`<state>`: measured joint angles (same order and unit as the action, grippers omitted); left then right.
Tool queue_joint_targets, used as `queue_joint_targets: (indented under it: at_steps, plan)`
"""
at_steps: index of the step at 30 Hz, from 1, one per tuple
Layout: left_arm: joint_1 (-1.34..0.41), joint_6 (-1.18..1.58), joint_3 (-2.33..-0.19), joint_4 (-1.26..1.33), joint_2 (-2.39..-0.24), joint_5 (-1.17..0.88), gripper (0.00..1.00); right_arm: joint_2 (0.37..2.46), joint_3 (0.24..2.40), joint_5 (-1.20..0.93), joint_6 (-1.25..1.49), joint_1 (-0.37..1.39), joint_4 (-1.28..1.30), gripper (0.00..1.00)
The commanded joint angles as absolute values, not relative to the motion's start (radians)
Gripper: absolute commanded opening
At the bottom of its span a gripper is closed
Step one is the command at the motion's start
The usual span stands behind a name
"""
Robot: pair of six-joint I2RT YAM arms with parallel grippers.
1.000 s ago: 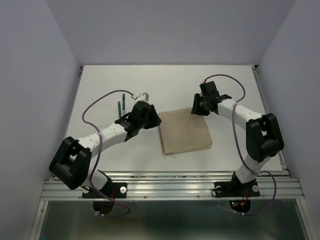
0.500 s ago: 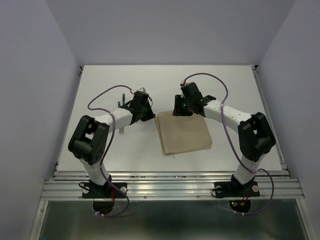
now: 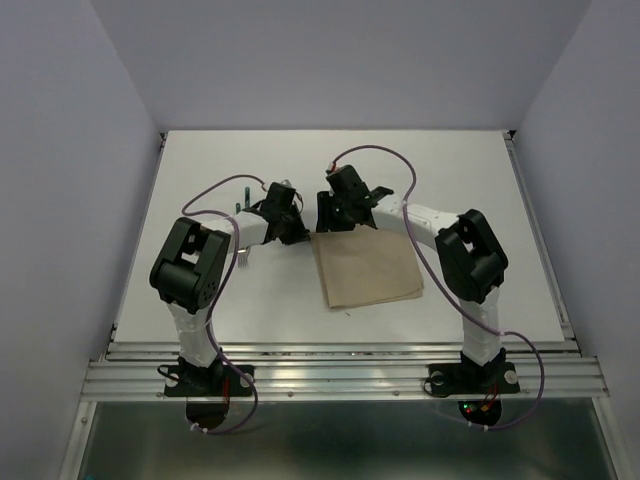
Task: Fold the napkin into a case and place the utensils inside
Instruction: Smooth out the lower triangle-folded napkin at the center of the board.
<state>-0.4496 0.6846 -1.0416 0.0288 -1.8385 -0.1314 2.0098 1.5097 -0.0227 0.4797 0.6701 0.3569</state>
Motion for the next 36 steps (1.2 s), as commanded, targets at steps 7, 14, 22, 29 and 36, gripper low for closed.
queue_joint_targets:
  at_steps: [7, 14, 22, 29, 36]
  plan:
    - [-0.436, 0.653, -1.075, 0.046, -1.878, -0.153, 0.1, 2.102, 1.606, -0.006, 0.509, 0.69, 0.361, 0.41]
    - [-0.428, 0.641, -1.069, 0.046, -1.875, -0.164, 0.1, 2.115, 1.614, 0.023, 0.52, 0.69, 0.362, 0.13]
    - [-0.428, 0.634, -1.075, 0.044, -1.887, -0.175, 0.09, 2.077, 1.592, 0.048, 0.523, 0.699, 0.348, 0.01]
    - [-0.428, 0.632, -1.083, 0.044, -1.893, -0.183, 0.09, 2.039, 1.566, 0.046, 0.523, 0.718, 0.327, 0.01]
    - [-0.428, 0.63, -1.088, 0.044, -1.904, -0.192, 0.09, 2.031, 1.575, 0.041, 0.522, 0.727, 0.324, 0.01]
